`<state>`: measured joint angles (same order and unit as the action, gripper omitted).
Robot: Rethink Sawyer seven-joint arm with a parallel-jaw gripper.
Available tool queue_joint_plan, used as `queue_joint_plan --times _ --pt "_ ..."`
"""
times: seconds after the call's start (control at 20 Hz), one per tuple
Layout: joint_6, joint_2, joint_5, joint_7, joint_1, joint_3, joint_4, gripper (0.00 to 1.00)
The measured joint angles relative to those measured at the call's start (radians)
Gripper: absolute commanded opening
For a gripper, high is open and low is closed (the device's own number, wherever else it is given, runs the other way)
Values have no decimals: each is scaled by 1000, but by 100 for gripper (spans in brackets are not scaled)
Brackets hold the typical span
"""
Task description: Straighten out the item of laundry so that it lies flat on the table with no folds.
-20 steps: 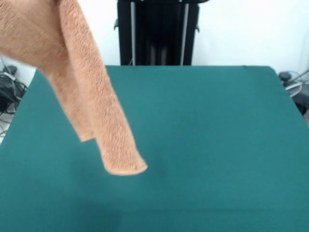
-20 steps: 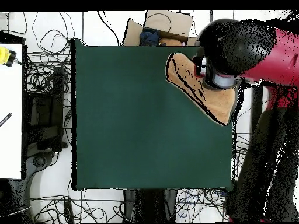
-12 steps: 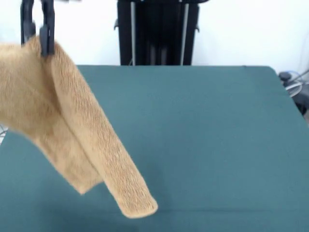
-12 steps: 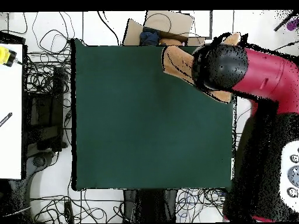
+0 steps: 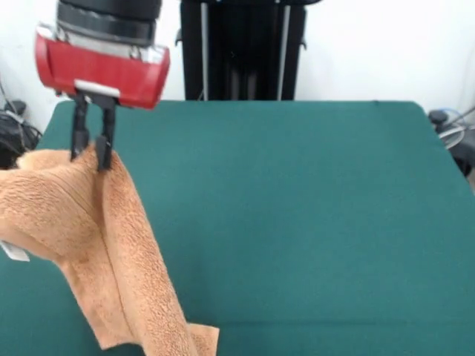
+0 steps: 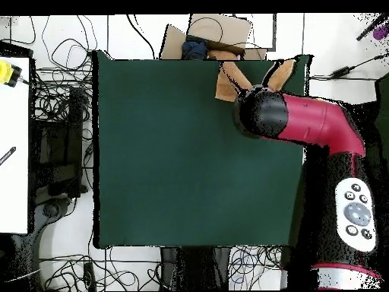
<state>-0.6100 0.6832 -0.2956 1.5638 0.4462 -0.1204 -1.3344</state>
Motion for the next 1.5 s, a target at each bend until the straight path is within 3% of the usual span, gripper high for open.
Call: queue_joint_plan --times 0.7,1.1,1.5 --pt "229 -73 -65 0 -52 56 -167 0" --pt "239 -80 -55 0 -90 78 -209 0" --pt "239 -28 24 2 -163 156 -298 0"
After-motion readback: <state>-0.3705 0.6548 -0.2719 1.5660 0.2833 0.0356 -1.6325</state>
